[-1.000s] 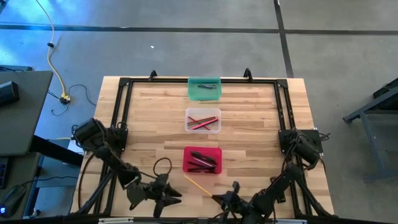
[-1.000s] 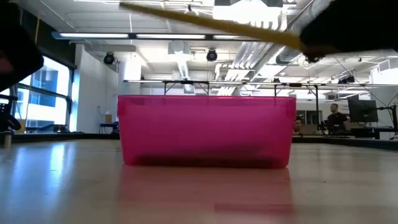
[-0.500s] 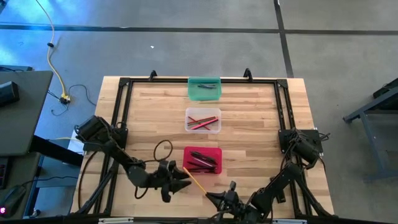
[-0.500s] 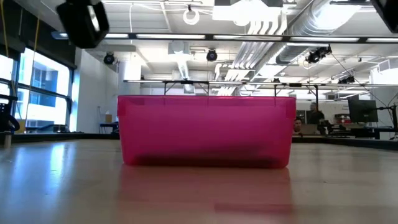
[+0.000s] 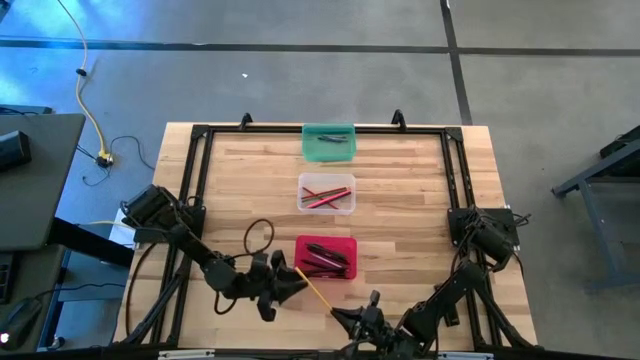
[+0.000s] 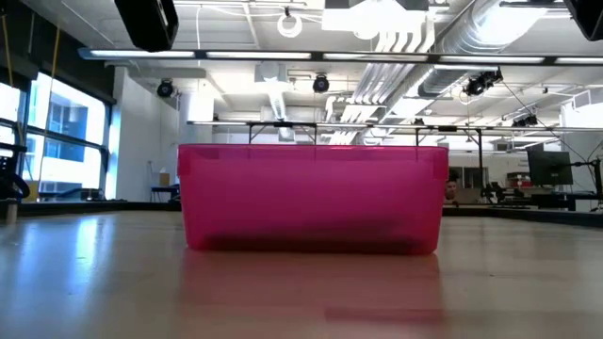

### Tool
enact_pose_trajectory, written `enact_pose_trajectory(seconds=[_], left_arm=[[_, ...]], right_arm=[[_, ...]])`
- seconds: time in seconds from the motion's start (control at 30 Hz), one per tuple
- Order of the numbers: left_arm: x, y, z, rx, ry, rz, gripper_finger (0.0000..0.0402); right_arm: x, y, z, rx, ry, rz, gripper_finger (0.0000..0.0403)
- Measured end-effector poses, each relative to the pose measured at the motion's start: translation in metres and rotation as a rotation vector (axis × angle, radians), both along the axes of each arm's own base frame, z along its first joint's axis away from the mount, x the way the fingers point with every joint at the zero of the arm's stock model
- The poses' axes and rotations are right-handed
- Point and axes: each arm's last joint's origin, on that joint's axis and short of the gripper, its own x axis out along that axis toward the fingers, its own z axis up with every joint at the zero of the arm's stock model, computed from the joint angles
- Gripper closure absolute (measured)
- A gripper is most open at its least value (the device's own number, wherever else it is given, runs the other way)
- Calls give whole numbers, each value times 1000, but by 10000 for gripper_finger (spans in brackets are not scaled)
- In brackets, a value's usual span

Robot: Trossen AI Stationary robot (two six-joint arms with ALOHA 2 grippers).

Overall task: Sort crayons/erasers/pens/pencils in bins
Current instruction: Put the yellow pencil into the transparent bin

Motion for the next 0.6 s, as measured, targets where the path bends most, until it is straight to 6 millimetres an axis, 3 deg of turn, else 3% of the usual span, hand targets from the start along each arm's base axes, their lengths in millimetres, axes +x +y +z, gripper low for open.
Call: enact_pose_trajectory(seconds=[0.33, 0.6], left_arm=[[4, 8, 2, 71, 1, 45, 387], [8, 23, 17, 201, -43, 84, 395]], right_arm=[[1, -1, 0, -49, 19, -3, 394], [8, -9, -3, -166, 107, 27, 296]])
